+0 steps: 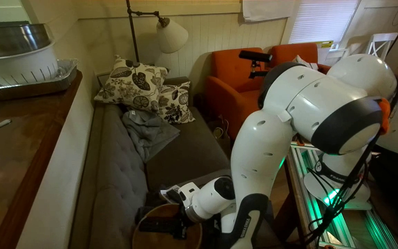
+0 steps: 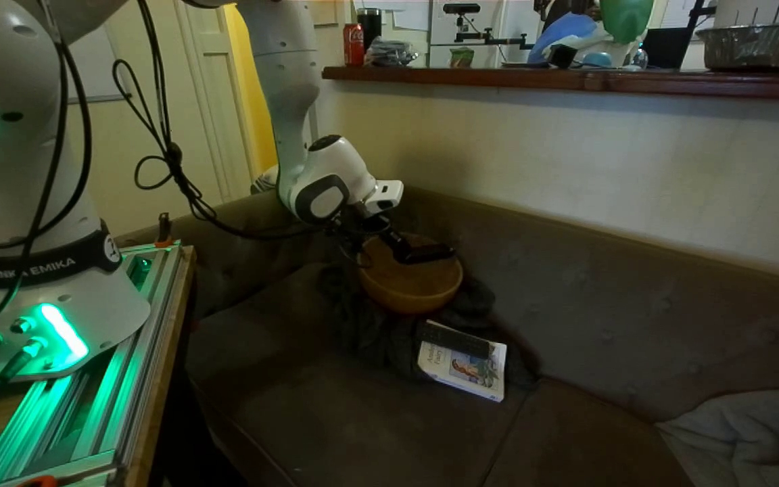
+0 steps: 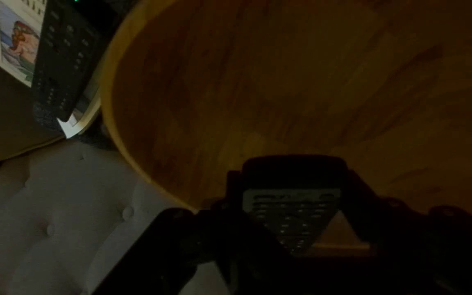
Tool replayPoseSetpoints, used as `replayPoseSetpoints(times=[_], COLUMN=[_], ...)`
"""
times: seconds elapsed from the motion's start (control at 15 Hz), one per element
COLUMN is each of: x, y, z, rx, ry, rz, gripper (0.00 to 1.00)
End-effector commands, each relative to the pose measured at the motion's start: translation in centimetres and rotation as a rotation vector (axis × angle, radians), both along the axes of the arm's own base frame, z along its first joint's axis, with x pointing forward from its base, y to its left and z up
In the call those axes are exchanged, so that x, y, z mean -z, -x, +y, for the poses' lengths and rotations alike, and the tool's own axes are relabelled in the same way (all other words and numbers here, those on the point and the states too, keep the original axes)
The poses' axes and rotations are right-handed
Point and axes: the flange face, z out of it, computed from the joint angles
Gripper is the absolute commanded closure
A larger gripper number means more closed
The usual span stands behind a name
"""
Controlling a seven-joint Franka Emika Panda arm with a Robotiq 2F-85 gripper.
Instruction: Remove the black object from the backrest of the sofa and place it inside the wooden bowl.
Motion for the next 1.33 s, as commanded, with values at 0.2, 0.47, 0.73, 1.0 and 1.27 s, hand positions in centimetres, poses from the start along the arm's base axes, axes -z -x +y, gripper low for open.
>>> replayPoseSetpoints(times=[0.2, 0.47, 0.73, 1.0, 1.27], x=[1.2, 1.4, 2.0, 2.7, 3.8], y=[-0.2, -2.3, -3.1, -1.0, 0.0], z=[0.5, 0.2, 1.3, 1.1, 1.0], rx=[0.028, 0.013, -0.071, -0.081, -0.097], ry=[-0.087, -0.148, -0.195, -0.155, -0.131], rz=[-0.018, 0.013, 0.105, 0.202, 0.282], gripper=[0.64, 0.64, 0.64, 0.64, 0.64])
